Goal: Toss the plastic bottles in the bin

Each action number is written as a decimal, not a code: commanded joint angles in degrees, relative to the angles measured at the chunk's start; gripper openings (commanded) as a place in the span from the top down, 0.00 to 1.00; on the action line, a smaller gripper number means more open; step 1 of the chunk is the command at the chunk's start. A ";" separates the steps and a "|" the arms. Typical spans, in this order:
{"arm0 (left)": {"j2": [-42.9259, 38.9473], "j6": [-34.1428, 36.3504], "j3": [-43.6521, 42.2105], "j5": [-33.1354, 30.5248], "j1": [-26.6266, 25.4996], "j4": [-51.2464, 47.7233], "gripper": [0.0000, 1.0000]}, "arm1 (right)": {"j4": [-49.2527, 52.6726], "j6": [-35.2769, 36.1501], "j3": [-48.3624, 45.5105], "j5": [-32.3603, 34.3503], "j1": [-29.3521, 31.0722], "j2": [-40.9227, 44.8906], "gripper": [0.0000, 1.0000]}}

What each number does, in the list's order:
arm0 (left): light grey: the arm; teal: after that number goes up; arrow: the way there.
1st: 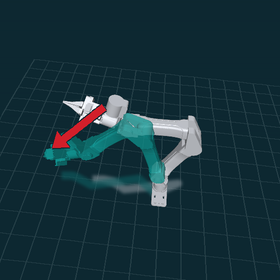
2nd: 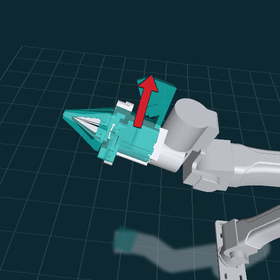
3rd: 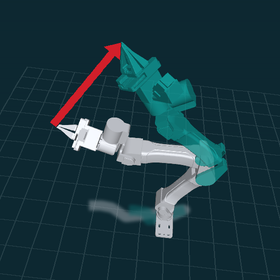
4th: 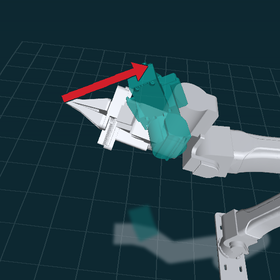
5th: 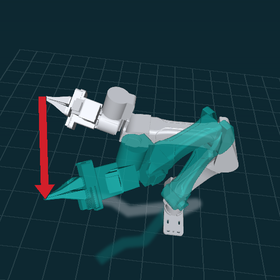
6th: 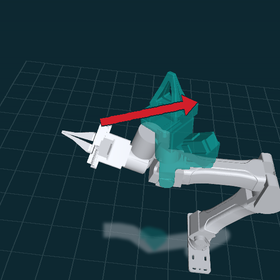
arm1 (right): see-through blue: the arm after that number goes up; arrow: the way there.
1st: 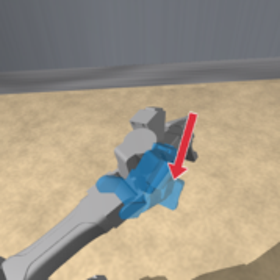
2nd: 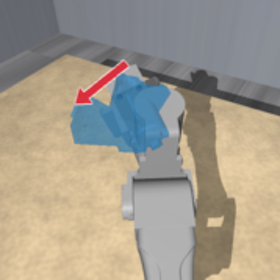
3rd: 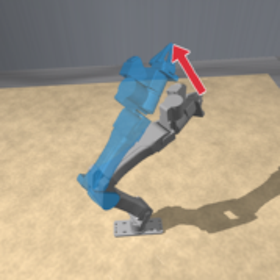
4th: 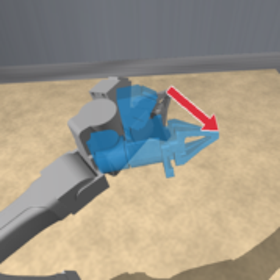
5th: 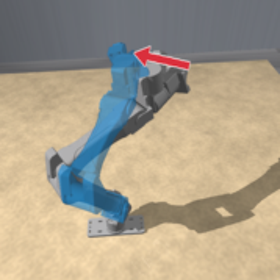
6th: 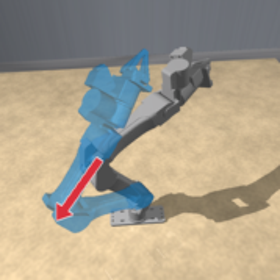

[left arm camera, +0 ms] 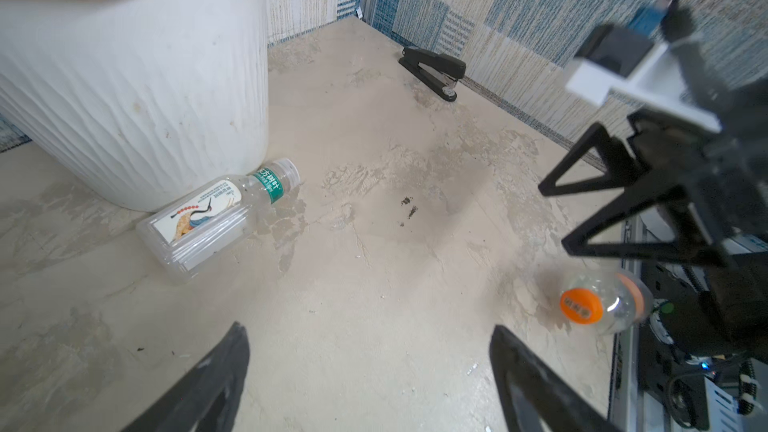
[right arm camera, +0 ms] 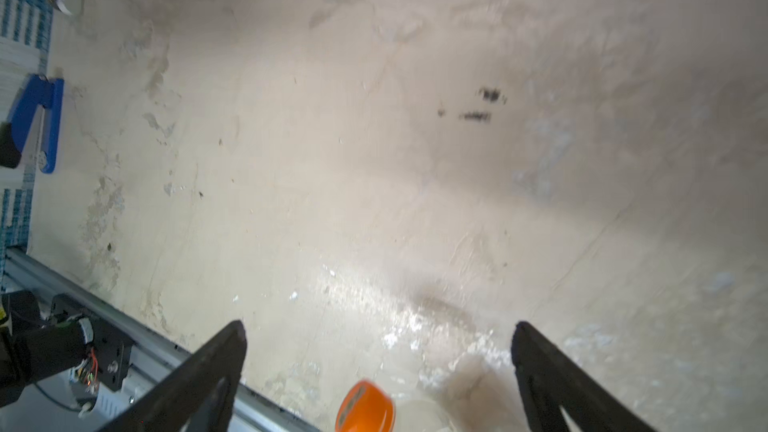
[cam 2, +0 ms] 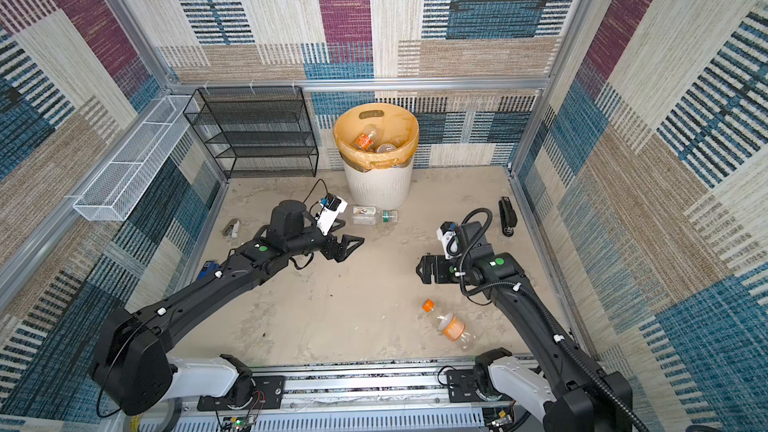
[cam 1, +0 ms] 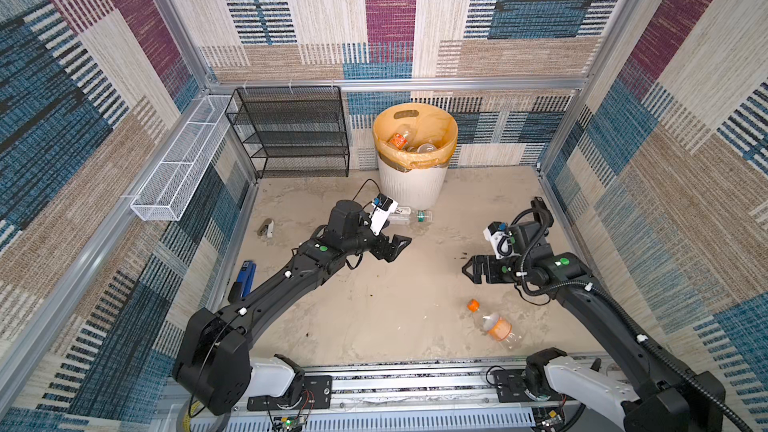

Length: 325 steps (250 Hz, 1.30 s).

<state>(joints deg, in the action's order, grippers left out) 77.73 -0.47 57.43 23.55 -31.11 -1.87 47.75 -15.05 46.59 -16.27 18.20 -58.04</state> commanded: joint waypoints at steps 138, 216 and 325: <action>-0.03 -5.57 -3.44 5.15 0.09 10.14 0.10 | 16.40 -36.83 -8.68 0.37 40.96 5.04 0.01; 0.11 -5.83 -3.87 6.06 0.14 12.50 0.09 | 21.35 -52.34 -5.13 9.15 43.59 8.79 0.01; 0.14 -7.61 -6.31 7.04 0.18 17.46 0.10 | 26.90 -52.63 -3.94 7.07 46.81 2.24 0.01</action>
<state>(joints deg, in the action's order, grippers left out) 78.54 -7.29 51.92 30.02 -30.98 12.12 71.53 -68.03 42.59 -7.77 63.77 -53.80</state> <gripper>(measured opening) 0.901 0.986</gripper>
